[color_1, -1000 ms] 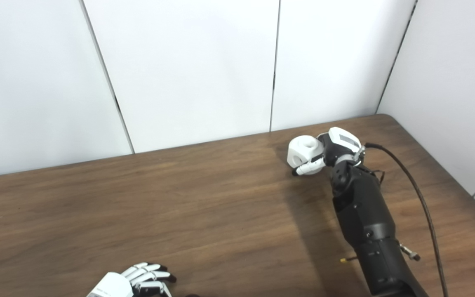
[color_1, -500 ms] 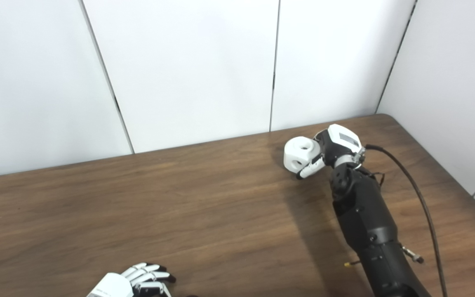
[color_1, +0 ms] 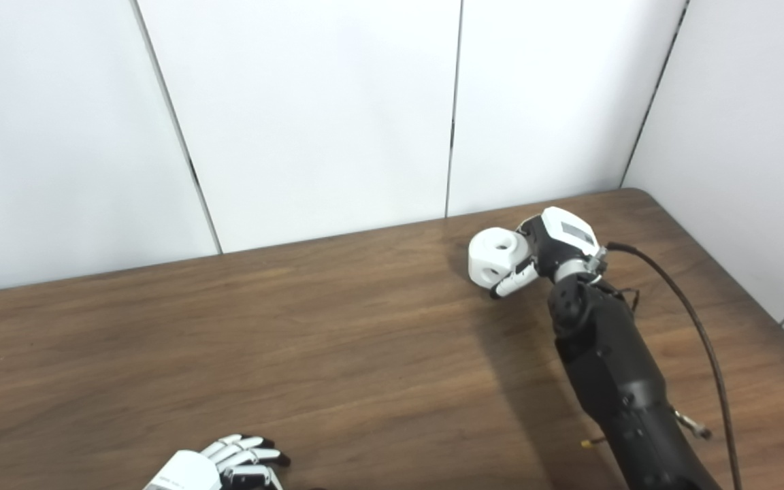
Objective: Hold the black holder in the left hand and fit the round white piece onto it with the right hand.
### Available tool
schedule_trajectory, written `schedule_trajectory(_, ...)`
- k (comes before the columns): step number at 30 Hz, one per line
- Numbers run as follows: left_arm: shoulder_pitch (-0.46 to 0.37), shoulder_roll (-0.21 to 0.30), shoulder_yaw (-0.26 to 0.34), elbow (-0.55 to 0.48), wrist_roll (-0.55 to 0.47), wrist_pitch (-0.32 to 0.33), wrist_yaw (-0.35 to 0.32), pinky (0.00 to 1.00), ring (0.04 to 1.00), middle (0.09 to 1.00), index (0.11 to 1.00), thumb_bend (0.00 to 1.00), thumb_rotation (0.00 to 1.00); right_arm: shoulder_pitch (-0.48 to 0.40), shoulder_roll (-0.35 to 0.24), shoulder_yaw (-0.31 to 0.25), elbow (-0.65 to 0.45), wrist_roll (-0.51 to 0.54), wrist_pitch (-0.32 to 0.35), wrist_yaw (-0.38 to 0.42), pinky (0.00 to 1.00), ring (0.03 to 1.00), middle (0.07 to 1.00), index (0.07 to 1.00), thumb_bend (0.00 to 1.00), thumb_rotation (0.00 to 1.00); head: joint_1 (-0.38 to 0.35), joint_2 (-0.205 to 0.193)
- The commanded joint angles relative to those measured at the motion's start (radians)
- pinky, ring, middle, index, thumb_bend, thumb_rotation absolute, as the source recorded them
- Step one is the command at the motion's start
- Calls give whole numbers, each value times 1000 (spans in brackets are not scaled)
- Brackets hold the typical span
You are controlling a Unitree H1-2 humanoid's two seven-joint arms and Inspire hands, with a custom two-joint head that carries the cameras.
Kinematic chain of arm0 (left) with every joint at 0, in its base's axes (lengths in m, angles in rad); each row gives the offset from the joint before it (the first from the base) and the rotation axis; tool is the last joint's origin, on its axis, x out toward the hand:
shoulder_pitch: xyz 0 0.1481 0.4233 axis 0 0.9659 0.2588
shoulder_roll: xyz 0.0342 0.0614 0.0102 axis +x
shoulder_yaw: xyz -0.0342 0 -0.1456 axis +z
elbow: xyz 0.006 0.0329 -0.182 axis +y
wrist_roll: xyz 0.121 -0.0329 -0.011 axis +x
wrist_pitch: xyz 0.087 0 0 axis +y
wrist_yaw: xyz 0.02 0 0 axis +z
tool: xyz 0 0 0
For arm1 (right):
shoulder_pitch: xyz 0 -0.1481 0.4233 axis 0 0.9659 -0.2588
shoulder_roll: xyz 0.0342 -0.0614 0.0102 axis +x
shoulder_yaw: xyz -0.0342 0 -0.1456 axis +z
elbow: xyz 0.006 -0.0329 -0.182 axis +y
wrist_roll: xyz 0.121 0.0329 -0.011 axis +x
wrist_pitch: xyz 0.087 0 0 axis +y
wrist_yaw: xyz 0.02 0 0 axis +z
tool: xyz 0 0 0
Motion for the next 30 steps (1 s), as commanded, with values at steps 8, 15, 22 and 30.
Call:
schedule_trajectory(8,55,20,-35,8,79,73,-139,871,844,774,486,518,46,135,-40,18,-340,29,-6,101,971,930,841,484,523,144,149,70)
schedule_trajectory(15,41,6,-55,-18,118,107,-187,858,843,783,488,519,51,255,7,43,-559,23,-6,182,987,927,842,483,524,146,229,115)
schedule_trajectory(22,21,-20,-66,-29,129,130,-216,861,845,788,489,519,54,318,70,76,-702,-6,-7,245,974,921,831,482,526,146,342,157)
schedule_trajectory(30,-18,-75,-83,-50,164,177,-292,860,848,791,490,518,52,353,151,116,-799,-16,-9,306,1000,963,833,483,525,140,461,208)
